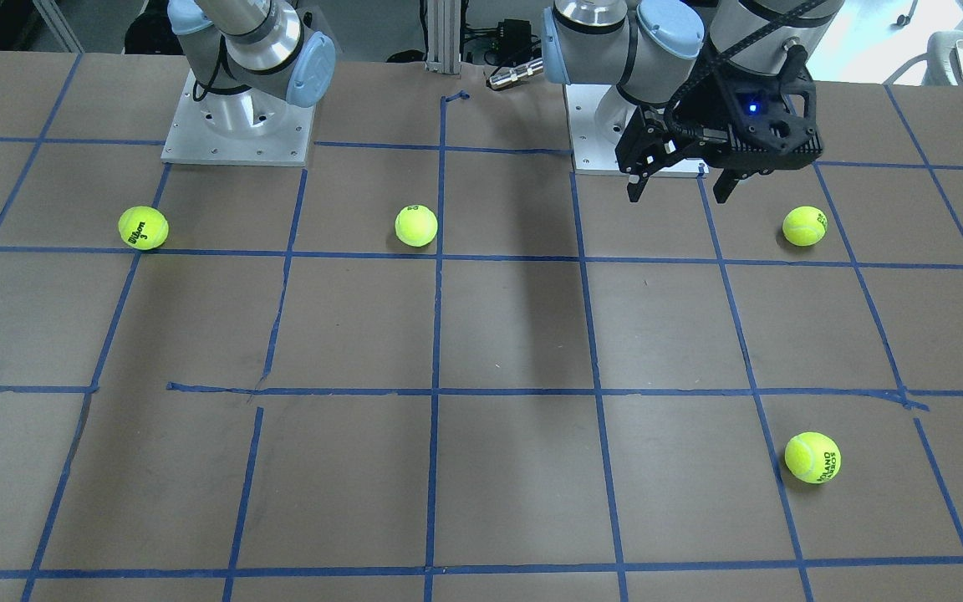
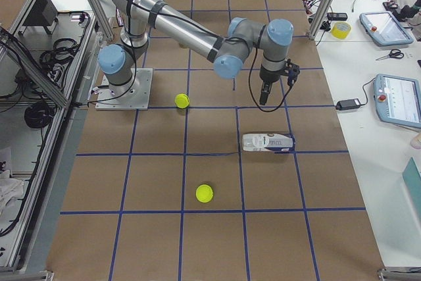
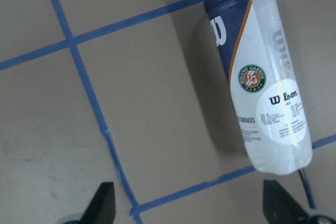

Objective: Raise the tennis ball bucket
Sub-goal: 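Move the right gripper down to the Wilson tennis ball tube and grasp it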

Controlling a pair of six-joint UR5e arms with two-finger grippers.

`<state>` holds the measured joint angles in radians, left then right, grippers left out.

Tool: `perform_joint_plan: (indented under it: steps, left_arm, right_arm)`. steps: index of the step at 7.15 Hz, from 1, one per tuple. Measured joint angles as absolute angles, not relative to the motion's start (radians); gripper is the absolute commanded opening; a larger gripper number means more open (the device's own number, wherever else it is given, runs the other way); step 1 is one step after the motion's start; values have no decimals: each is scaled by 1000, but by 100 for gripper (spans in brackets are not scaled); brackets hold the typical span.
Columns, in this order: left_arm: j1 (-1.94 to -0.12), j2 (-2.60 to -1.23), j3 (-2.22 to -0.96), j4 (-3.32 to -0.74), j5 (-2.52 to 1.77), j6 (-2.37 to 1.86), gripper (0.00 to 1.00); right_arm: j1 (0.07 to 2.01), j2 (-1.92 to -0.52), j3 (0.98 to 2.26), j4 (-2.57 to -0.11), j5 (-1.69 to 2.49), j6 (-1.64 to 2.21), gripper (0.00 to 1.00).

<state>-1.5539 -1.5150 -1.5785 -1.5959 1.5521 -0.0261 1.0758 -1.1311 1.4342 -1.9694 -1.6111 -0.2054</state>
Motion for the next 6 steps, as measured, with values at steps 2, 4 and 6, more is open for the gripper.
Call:
perform_joint_plan:
  steps: [2, 4, 6]
  left_arm:
    - [-1554, -1517, -1578, -1595, 1551, -26, 100]
    - [-1554, -1518, -1578, -1594, 1551, -26, 100]
    - [-1554, -1519, -1577, -1593, 1547, -26, 100]
  right_arm:
    - [1031, -1042, 1427, -2071, -1614, -355, 100]
    - [1005, -984, 1426, -2091, -1626, -476, 100]
    - [1000, -965, 1425, -2100, -1671, -515, 100]
